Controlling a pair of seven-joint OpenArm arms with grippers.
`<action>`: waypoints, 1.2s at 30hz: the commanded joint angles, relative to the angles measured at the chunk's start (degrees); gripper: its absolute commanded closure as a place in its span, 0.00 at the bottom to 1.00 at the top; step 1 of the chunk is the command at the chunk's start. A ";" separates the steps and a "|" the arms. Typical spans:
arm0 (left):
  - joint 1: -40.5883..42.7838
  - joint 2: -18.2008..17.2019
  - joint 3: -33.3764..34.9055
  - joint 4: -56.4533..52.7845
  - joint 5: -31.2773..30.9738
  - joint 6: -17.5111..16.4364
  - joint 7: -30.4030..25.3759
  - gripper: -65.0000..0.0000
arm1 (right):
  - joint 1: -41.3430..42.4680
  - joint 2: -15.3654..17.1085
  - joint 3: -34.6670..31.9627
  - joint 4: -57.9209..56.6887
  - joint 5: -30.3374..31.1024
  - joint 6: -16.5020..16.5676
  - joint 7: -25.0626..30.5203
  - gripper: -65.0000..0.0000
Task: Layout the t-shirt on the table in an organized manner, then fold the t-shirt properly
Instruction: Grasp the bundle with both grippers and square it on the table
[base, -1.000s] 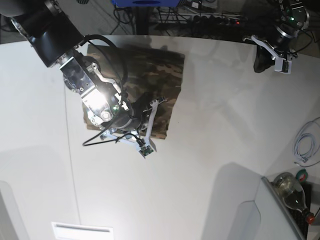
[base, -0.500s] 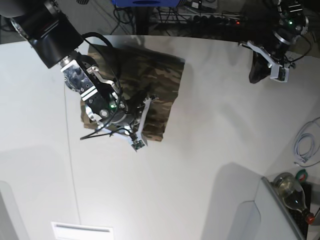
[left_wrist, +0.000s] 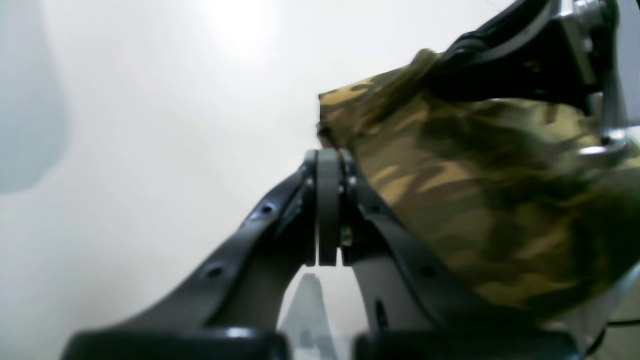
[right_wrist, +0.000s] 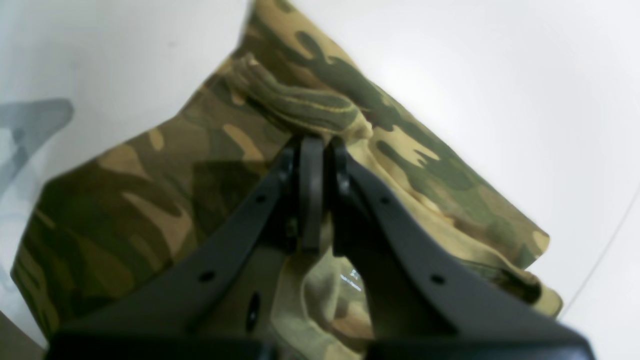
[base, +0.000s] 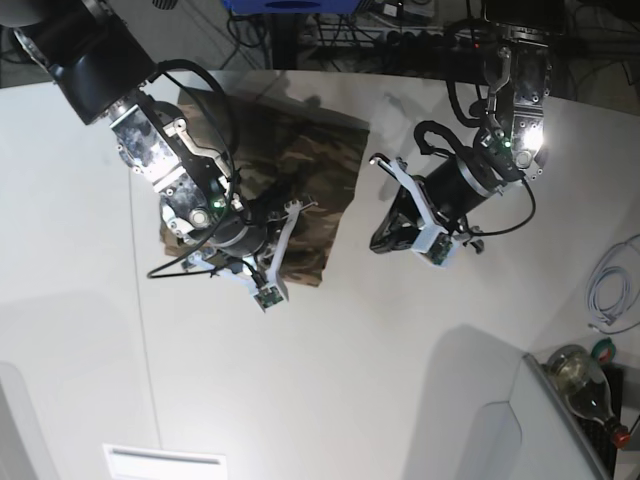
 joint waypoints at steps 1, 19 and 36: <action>-0.38 -0.31 1.46 0.96 -0.87 -0.52 -0.93 1.00 | 1.10 -0.29 0.23 1.08 0.14 -0.37 1.14 0.98; -2.49 1.36 12.27 -14.43 -0.78 1.94 -1.54 1.00 | 0.83 0.76 3.22 0.99 0.14 -0.81 1.49 0.99; 1.56 4.78 14.56 -21.28 11.88 1.94 -5.41 1.00 | -1.63 0.76 3.22 -2.18 0.14 -0.90 9.49 0.99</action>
